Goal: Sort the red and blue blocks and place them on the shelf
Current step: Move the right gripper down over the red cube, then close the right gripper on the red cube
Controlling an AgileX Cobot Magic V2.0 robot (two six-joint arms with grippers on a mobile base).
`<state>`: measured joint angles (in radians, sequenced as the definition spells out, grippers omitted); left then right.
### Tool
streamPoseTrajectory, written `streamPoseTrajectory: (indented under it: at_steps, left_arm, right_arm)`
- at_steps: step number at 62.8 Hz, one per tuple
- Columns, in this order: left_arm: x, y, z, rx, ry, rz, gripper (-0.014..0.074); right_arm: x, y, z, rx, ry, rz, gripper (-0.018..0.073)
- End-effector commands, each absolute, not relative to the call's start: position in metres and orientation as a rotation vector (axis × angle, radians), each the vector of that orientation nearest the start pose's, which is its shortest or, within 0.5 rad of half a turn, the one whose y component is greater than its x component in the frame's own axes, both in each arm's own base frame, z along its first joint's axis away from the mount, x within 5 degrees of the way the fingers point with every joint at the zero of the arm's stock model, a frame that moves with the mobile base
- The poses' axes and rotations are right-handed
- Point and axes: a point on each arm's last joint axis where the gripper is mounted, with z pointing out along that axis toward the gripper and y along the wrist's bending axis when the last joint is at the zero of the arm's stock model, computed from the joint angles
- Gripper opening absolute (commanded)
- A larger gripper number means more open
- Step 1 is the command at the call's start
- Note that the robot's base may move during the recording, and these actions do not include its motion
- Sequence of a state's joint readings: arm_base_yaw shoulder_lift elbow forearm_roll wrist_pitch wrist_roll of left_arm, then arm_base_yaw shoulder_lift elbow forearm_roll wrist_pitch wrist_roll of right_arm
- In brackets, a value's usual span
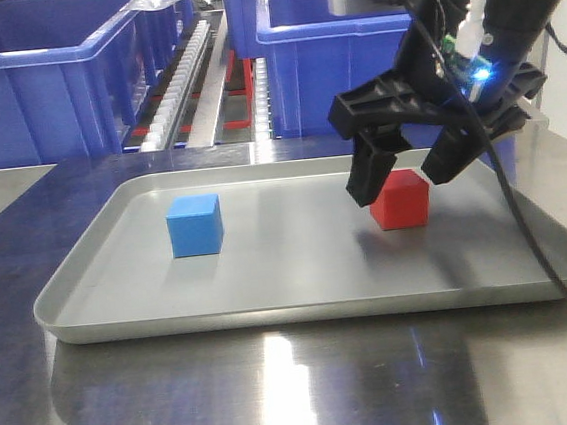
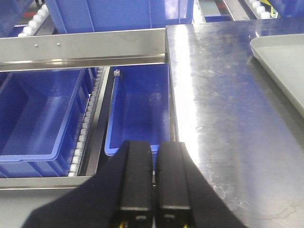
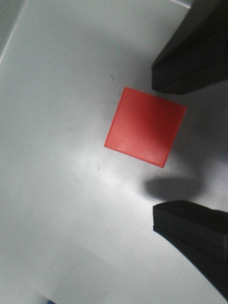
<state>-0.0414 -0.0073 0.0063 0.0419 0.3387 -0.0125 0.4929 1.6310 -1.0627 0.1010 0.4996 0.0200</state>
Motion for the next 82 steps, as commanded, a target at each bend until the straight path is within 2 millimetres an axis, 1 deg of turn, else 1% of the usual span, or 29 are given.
streamPoseTrajectory:
  at_steps: [1,18,54,58,62,67,75,76,82]
  left_arm:
    - [0.055,-0.002,0.177,0.048,1.763,-0.01,0.0126]
    - [0.055,-0.002,0.177,0.048,1.763,-0.01,0.0126]
    - [0.055,-0.002,0.177,0.048,1.763,-0.01,0.0126]
    - [0.055,-0.002,0.177,0.048,1.763,-0.01,0.0126]
    - [0.055,-0.002,0.177,0.048,1.763,-0.01,0.0126]
    - [0.055,-0.002,0.177,0.048,1.763,-0.01,0.0126]
    - [0.055,-0.002,0.177,0.048,1.763,-0.01,0.0126]
    - [0.055,-0.002,0.177,0.048,1.763,-0.01,0.0126]
    - [0.055,-0.002,0.177,0.048,1.763,-0.01,0.0126]
  right_arm:
    - [0.303,0.168,0.257,-0.493,2.401,0.321,0.0583]
    - [0.313,0.173,0.254,-0.5,2.43,0.316,0.0583]
    - [0.314,0.172,0.251,-0.503,2.438,0.309,0.0582]
    - [0.314,0.172,0.251,-0.509,2.439,0.302,0.0568]
    - [0.314,0.172,0.251,-0.511,2.439,0.299,0.0533]
    - [0.314,0.172,0.251,-0.514,2.442,0.297,0.0461]
    - [0.313,0.171,0.25,-0.517,2.451,0.295,0.0286]
    - [0.313,0.171,0.25,-0.517,2.453,0.294,0.0254]
    - [0.312,0.171,0.25,-0.52,2.463,0.292,0.0139]
